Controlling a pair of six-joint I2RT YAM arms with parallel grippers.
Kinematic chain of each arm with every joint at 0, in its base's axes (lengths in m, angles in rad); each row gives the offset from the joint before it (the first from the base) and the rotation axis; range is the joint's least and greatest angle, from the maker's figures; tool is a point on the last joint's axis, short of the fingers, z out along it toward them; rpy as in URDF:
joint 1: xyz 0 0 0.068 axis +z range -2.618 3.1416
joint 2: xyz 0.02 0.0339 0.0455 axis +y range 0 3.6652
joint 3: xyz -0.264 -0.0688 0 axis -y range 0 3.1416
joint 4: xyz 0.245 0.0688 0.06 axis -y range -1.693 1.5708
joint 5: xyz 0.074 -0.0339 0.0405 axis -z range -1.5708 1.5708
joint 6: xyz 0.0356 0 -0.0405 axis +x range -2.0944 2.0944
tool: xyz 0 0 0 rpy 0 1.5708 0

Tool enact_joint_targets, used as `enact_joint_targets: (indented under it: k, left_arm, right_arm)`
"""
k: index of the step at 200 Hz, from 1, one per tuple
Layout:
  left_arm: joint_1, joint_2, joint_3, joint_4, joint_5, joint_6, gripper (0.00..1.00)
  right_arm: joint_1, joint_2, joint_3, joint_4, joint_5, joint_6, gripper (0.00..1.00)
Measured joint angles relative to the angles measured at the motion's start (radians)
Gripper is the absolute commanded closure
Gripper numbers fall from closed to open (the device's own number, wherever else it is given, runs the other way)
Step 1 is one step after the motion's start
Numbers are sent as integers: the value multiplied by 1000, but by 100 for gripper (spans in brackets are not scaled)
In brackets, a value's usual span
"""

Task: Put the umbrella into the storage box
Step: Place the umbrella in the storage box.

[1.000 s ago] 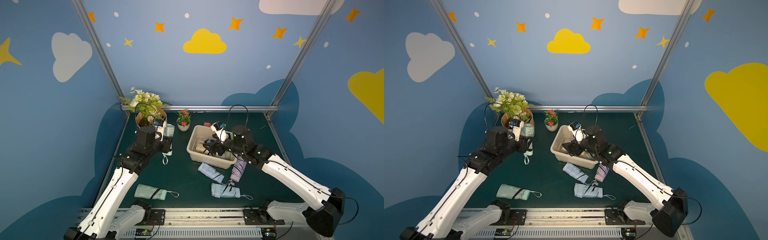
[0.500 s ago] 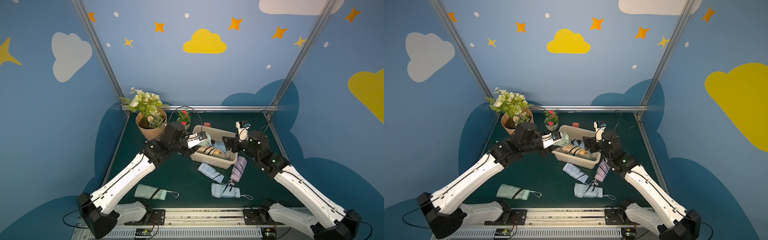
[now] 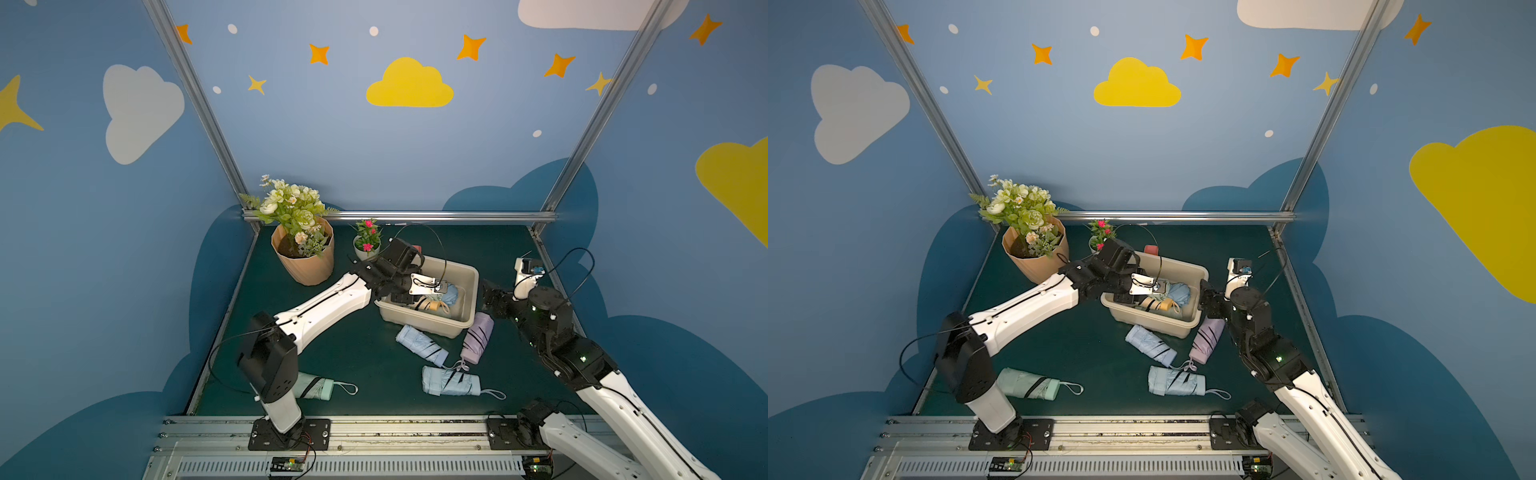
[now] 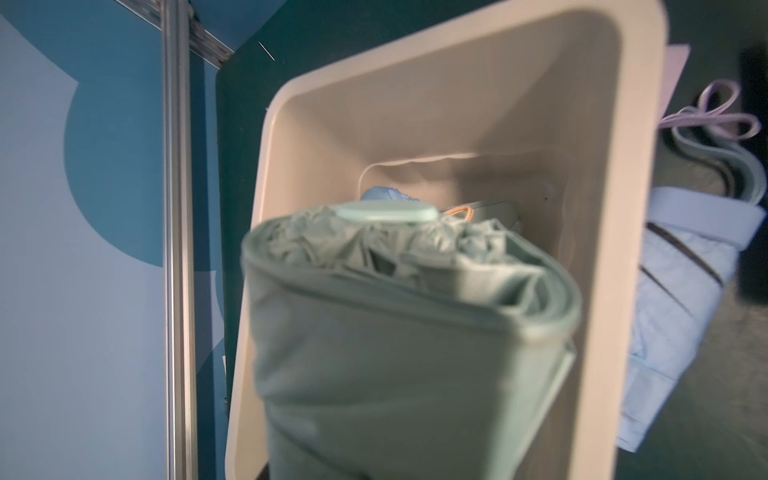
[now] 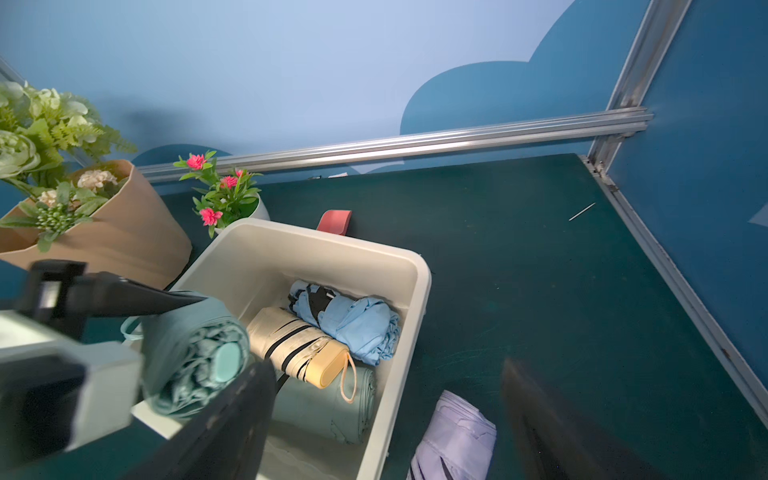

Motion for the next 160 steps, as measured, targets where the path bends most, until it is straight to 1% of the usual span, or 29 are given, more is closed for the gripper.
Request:
enact_joint_targets:
  k: [20,29,34,52,71,76,77,80,82,84,102,127,160]
  left_arm:
    - [-6,82,56,-14,-17,31,88]
    - [-10,112,77,-25,-23,40,83]
    - [-11,126,85,-28,-26,47,79]
    - [-15,158,93,-38,-33,57,52]
    - [-19,180,92,-45,-37,61,31]
    - [-19,185,92,-45,-40,64,21]
    - [-19,185,92,-45,-40,64,16]
    - [-19,187,92,-45,-43,54,11]
    - [-19,188,92,-45,-42,58,3]
    - [-19,189,92,-43,-43,60,1]
    - [-18,190,94,-3,-60,48,0]
    - [-16,190,102,10,-67,24,0]
    - [-20,164,111,31,-77,-45,0]
  right_arm:
    - [-1,-39,-10,-8,32,-1,9]
    - [-1,-50,-11,-14,42,-3,9]
    - [-1,-53,-11,-17,47,-4,9]
    - [-1,-60,-11,-24,60,-12,9]
    - [-1,-55,-11,-32,65,-20,9]
    - [-1,-55,-11,-33,65,-22,9]
    - [-1,-54,-11,-33,65,-23,9]
    - [-1,-53,-11,-33,65,-23,9]
    - [-1,-53,-11,-33,65,-23,9]
    - [-1,-52,-11,-33,65,-24,9]
    - [-1,-46,-11,-33,64,-29,9]
    - [-1,-31,-11,-32,61,-35,9]
    - [-1,-4,-10,-31,45,-43,9]
